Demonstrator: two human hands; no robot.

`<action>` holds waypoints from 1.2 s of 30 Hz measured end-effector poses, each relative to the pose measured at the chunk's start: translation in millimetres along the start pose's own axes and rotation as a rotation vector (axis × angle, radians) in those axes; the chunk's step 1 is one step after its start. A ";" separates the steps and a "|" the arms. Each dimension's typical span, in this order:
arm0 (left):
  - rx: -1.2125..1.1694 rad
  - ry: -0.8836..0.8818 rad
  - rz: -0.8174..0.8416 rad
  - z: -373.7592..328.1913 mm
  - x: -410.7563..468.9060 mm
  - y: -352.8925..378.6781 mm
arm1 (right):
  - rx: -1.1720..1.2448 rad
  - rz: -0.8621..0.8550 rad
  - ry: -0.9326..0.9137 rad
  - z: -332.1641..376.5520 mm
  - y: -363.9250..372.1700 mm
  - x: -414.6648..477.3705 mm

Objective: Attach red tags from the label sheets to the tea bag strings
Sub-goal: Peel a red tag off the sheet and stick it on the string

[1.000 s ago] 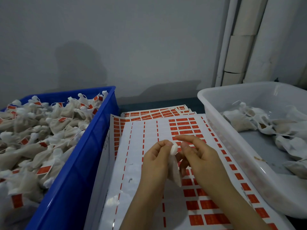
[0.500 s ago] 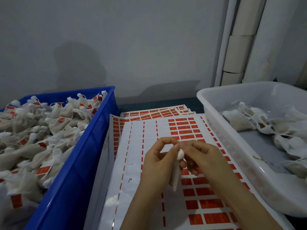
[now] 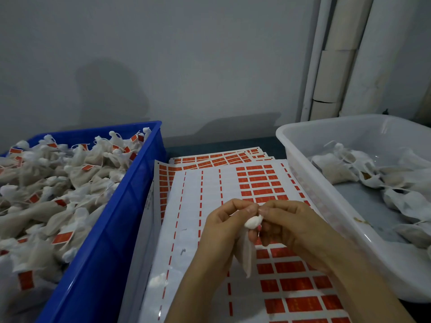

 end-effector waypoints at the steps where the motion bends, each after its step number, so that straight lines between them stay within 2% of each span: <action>1: -0.019 -0.007 0.006 -0.6 -0.4 -0.3 | -0.023 -0.051 0.000 -1.1 -1.2 0.9; 4: -0.085 -0.041 0.005 -0.8 0.4 -0.5 | -0.069 -0.181 0.013 -2.3 -2.6 2.8; 8: -0.046 -0.009 0.017 -0.1 -0.6 4.7 | 0.066 -0.257 0.058 -4.4 2.8 3.7; 11: 0.011 0.014 -0.098 3.1 0.2 4.1 | 0.166 -0.327 0.078 -7.7 5.0 2.4; 15: 0.020 -0.007 -0.254 9.9 5.9 -2.9 | 0.377 -0.284 0.057 -4.8 9.3 0.5; 19: 0.070 0.033 -0.204 7.7 3.4 -0.2 | 0.460 -0.264 0.070 -6.5 8.4 1.4; 22: 0.105 0.057 -0.157 7.7 2.9 3.6 | 0.629 -0.275 0.014 -2.5 7.7 3.6; 27: 0.139 0.108 -0.210 6.7 3.6 3.9 | 0.712 -0.288 -0.072 0.9 4.7 7.1; 30: 0.158 0.066 -0.228 8.4 4.0 1.7 | 0.586 -0.312 -0.085 2.8 2.6 5.3; 34: 0.214 0.021 -0.250 7.4 3.5 -2.0 | 0.098 -0.415 -0.144 4.4 -2.3 -0.1; 36: 0.213 0.003 -0.277 5.5 5.3 -3.5 | -0.034 -0.451 -0.152 3.7 -2.7 -0.4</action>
Point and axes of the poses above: each hand's wrist, its own x-axis towards the middle knuckle, its own y-axis out of the palm, z = x × y, the point moved 3 cm from there along x, towards the middle knuckle, and after that the axes turned 7 degrees about -y, right-handed, at the moved point
